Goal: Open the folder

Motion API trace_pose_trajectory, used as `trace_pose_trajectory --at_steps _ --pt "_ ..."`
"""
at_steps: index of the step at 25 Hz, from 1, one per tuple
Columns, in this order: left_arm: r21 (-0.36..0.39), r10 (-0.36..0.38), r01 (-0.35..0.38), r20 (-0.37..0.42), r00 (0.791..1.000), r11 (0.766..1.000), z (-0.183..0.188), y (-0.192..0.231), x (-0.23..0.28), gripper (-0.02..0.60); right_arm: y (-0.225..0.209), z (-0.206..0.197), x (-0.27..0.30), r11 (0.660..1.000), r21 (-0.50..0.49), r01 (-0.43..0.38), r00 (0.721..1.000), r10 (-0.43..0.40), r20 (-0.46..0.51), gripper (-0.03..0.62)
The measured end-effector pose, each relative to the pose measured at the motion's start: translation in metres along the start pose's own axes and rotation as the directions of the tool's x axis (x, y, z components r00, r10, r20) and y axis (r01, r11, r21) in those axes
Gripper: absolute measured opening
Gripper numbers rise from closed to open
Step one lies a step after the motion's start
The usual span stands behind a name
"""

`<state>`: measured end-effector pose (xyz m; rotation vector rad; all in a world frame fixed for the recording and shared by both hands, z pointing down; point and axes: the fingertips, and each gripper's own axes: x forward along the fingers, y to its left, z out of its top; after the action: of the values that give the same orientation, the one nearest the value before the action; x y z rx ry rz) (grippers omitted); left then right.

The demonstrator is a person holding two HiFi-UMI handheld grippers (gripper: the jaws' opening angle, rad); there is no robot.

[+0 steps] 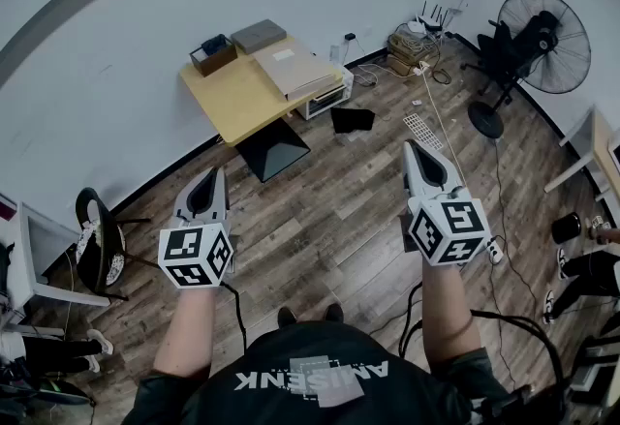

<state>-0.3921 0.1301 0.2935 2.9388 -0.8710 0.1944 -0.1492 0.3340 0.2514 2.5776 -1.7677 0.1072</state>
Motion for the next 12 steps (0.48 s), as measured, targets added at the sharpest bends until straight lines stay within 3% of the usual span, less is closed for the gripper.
trace_pose_trajectory --at_steps 12 --pt "-0.014 -0.041 0.04 -0.01 0.999 0.999 -0.002 -0.008 -0.005 0.0 0.01 0.004 -0.013 1.0 0.006 0.002 1.0 -0.003 0.007 0.005"
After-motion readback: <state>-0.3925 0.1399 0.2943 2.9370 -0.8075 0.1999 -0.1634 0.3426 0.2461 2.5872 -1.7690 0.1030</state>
